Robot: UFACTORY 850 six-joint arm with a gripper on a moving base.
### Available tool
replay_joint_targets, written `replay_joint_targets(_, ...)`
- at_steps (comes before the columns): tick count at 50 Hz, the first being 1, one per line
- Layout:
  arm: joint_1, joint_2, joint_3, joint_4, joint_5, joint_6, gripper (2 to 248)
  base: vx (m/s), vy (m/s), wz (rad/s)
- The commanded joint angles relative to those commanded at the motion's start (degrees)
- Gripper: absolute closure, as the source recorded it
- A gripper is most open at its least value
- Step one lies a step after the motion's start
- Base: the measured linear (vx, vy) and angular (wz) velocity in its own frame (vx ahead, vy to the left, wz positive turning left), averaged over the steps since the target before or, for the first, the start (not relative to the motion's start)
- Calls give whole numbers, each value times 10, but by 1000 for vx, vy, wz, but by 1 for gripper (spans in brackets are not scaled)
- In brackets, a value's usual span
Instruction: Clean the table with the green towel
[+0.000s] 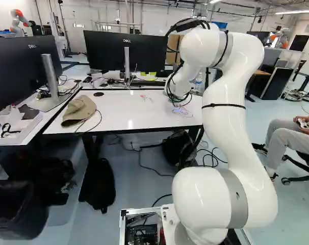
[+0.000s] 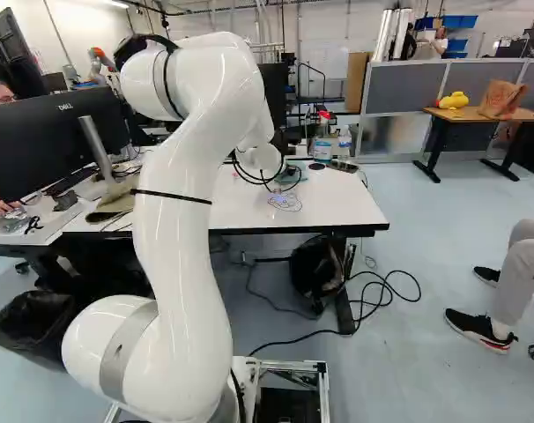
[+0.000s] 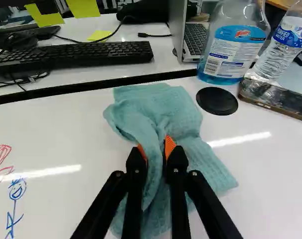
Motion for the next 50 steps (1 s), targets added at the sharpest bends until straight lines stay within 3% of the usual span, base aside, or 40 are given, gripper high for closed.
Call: replay_joint_targets(50, 0, 62, 15, 0, 0, 0, 195, 0, 0, 0)
